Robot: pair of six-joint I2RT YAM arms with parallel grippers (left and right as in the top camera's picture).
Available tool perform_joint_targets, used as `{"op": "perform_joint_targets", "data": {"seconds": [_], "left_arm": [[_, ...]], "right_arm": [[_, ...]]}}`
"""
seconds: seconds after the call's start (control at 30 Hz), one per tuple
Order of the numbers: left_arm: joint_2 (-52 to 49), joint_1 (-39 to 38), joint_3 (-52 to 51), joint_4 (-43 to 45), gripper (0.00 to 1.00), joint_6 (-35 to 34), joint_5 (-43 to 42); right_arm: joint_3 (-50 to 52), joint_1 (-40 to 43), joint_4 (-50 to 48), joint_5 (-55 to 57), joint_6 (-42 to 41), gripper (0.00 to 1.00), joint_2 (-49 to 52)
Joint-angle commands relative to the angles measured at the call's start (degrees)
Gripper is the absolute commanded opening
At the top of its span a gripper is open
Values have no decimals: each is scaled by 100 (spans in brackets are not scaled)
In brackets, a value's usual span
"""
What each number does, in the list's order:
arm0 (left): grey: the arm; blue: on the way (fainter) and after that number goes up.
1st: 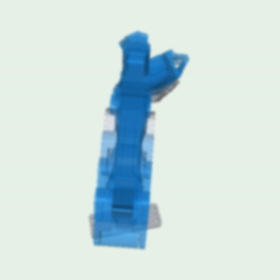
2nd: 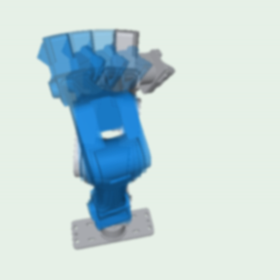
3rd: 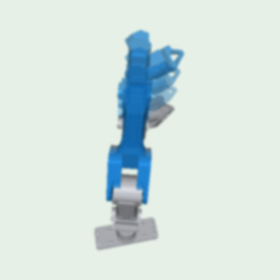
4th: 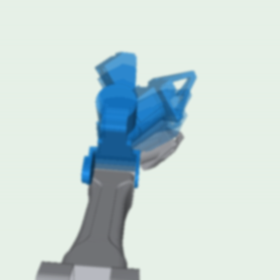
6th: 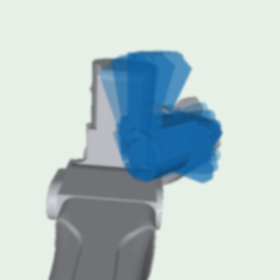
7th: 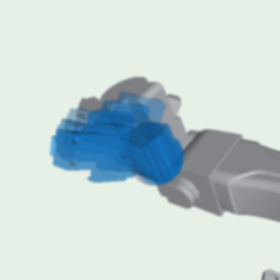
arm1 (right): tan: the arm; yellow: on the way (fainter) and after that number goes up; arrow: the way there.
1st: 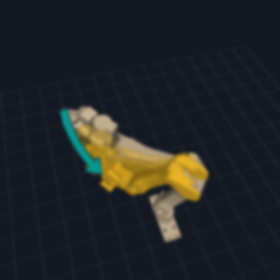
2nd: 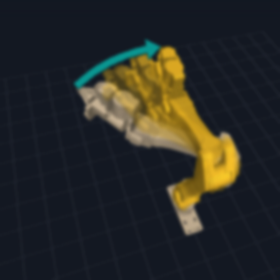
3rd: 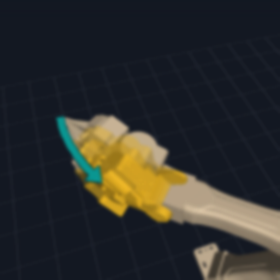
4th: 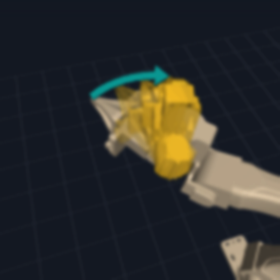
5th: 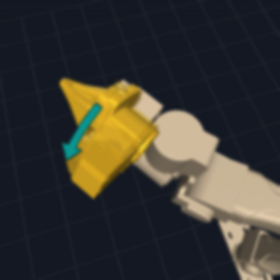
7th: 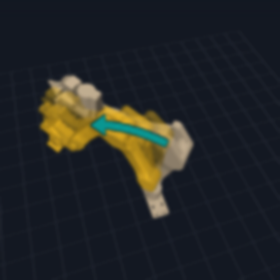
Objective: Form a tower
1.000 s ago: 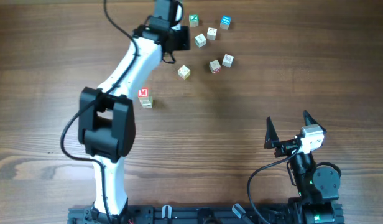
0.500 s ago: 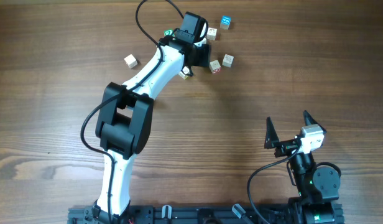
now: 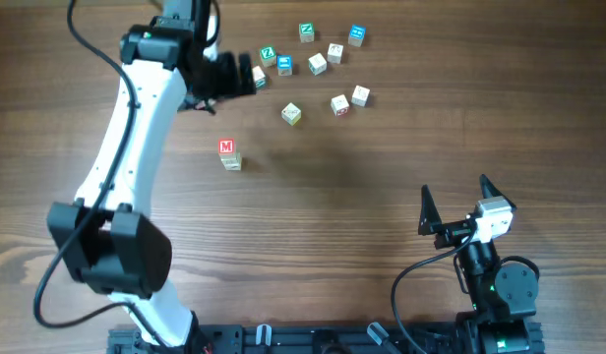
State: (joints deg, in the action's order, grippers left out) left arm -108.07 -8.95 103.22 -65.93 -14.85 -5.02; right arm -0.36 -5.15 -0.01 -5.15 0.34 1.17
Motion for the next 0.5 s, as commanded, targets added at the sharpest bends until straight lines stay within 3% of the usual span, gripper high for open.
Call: {"op": "perform_joint_targets", "data": {"seconds": [0.0,0.3,0.47], "left_arm": [[-295,44,-455,-31,100,732,-33],[-330,7,-1930,540,100,688,-83],[-332,-87,-2660,1561,98,688,-188]], "right_arm": [[7,17,-33,-90,79,100,-24],[7,20,-31,-90,81,100,-24],[7,17,-31,-92,81,100,-24]]}}
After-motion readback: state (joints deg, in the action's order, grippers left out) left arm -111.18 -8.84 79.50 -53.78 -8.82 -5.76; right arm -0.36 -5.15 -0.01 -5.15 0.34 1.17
